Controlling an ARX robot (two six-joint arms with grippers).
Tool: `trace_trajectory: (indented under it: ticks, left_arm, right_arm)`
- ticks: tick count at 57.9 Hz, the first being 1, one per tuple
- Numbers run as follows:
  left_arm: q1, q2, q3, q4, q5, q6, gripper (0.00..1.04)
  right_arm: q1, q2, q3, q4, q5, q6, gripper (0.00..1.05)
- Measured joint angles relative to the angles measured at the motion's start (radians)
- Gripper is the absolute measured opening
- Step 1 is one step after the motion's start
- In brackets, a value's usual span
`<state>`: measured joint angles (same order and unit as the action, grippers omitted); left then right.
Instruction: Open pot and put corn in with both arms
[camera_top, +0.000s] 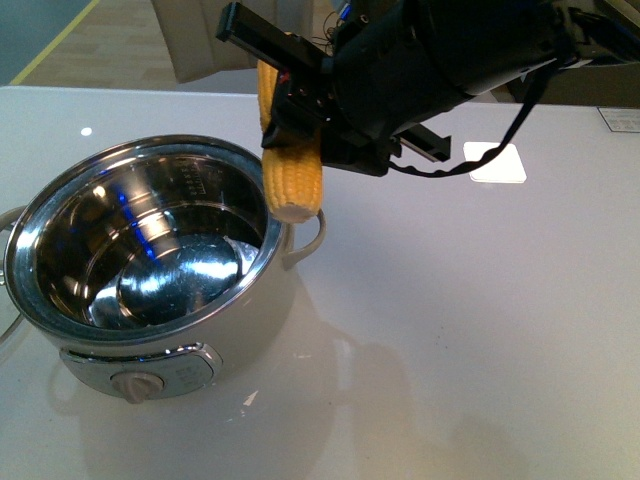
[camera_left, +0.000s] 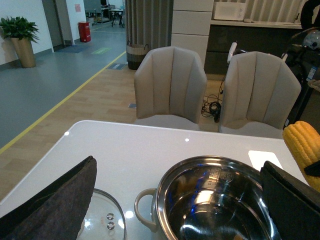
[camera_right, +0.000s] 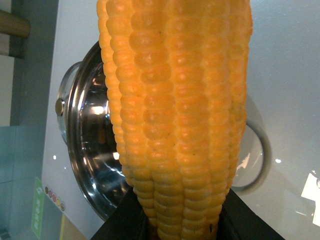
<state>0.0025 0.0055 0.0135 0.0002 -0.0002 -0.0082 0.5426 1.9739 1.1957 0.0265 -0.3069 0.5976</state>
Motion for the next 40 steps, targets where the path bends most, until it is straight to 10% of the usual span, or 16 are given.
trace_trajectory:
  ticks: [40]
  left_arm:
    - [0.000, 0.000, 0.000, 0.000, 0.000, 0.000, 0.98]
  right_arm:
    - [0.058, 0.237, 0.277, -0.075, -0.057, 0.167, 0.19]
